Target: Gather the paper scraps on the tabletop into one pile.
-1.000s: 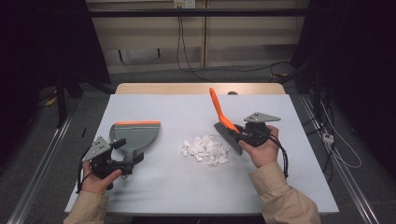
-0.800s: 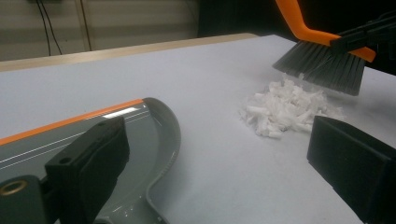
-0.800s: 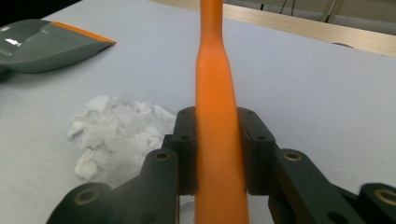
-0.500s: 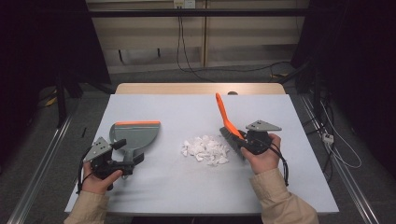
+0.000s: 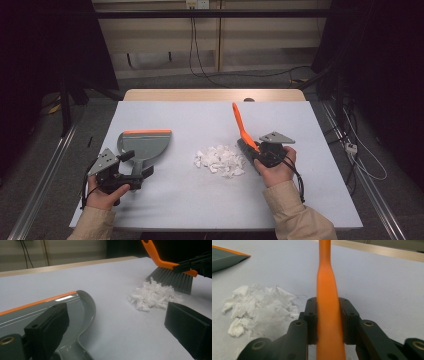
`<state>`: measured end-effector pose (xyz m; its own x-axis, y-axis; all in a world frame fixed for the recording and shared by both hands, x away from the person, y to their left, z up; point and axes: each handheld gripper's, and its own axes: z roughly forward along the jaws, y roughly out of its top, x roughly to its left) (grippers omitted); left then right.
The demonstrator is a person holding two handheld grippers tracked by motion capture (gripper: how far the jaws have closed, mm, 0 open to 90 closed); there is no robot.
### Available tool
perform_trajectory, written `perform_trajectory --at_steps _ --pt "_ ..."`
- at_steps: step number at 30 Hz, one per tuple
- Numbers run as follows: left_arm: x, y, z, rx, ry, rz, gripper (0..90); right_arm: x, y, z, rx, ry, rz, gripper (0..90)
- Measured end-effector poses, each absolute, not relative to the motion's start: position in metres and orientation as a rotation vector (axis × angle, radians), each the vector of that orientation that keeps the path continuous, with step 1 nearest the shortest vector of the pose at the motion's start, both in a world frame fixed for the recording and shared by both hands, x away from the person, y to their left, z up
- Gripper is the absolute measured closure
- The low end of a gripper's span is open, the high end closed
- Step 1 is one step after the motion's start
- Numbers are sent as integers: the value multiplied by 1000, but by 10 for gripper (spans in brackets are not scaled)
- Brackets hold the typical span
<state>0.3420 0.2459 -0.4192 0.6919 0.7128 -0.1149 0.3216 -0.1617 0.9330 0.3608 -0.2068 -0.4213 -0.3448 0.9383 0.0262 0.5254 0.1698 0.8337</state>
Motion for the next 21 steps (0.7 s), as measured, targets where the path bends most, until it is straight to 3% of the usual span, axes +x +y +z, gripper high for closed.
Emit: perform_trajectory --at_steps 21 --pt "331 260 -426 1808 908 449 55 380 -164 -424 1357 1950 1159 720"
